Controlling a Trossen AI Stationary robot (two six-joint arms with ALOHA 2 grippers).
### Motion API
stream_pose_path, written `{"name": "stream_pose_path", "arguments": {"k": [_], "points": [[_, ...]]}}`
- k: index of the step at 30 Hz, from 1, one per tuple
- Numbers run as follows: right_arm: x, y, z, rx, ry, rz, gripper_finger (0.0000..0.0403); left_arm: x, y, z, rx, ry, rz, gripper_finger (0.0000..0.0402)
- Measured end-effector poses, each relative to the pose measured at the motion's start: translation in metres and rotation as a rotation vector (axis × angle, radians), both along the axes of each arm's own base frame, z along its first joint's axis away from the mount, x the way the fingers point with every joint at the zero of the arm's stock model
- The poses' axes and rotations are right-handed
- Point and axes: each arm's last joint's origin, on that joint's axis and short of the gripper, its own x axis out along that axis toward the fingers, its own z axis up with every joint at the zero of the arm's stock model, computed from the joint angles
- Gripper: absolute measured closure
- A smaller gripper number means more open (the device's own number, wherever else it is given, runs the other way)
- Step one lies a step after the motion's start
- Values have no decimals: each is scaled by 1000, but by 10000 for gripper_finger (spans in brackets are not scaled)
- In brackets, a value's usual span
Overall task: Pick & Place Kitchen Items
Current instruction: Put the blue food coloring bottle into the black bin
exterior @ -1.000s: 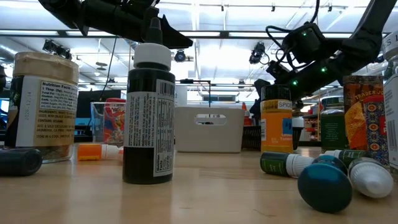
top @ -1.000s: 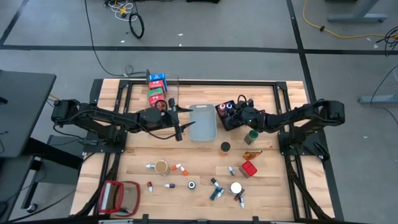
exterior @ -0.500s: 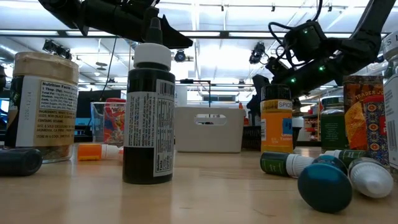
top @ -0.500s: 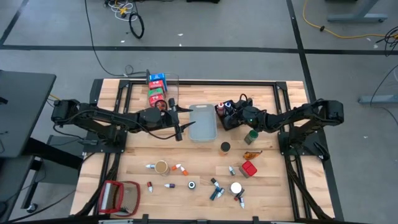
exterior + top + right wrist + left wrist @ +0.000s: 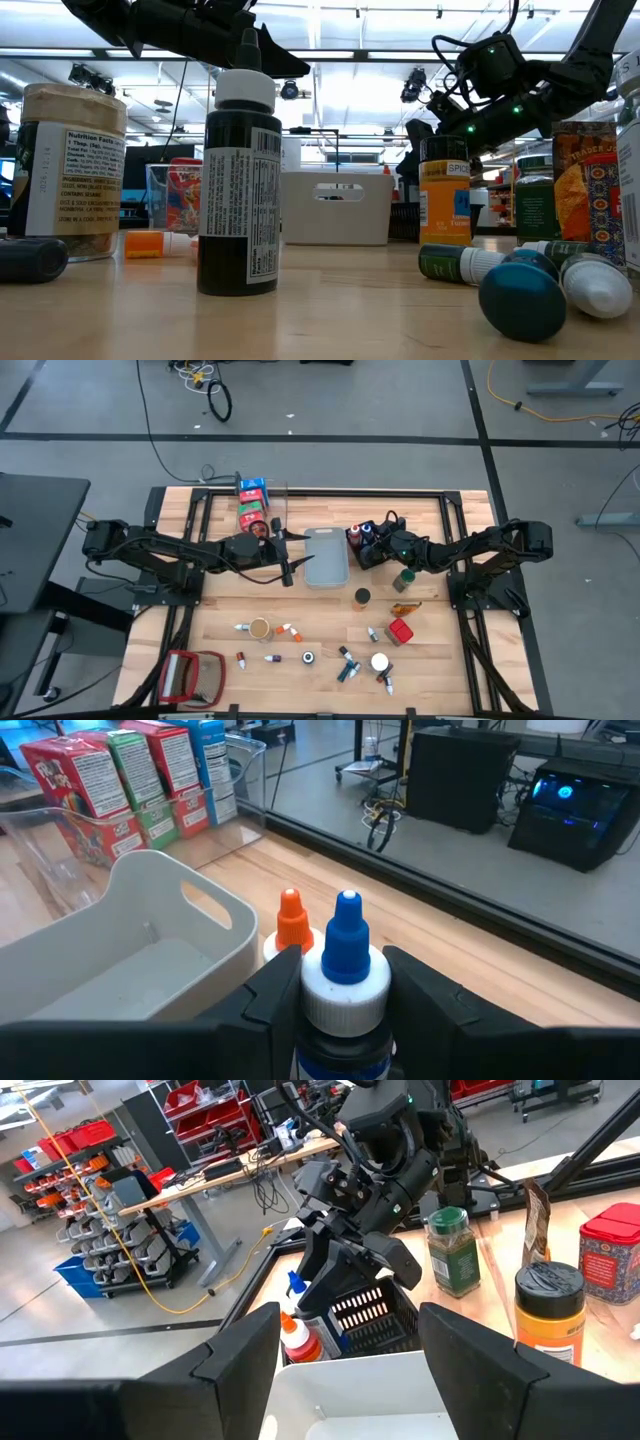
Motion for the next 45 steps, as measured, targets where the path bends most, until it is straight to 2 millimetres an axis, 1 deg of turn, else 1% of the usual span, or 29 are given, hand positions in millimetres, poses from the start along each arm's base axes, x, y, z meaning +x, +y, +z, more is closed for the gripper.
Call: {"name": "stream_pose_path", "arguments": {"k": [9,19,25,31,36,40,45], "points": [[0,0,0,-1,2,0,256,0,0,0,0,0,0,154],[0,0,0,-3,1,0,257,0,0,0,0,0,0,154],[-1,-6,3,-20,-17,-25,243,0,0,0,0,0,0,154],[-3,-12,3,-45,0,-50,241,0,0,0,0,0,0,154],[-2,-13,5,-68,10,-33,241,0,0,0,0,0,0,154],[0,-13,11,-130,-15,11,240,0,0,0,0,0,0,154],[1,-10,22,-131,-67,98,222,0,0,0,-1,-4,-8,154]]}}
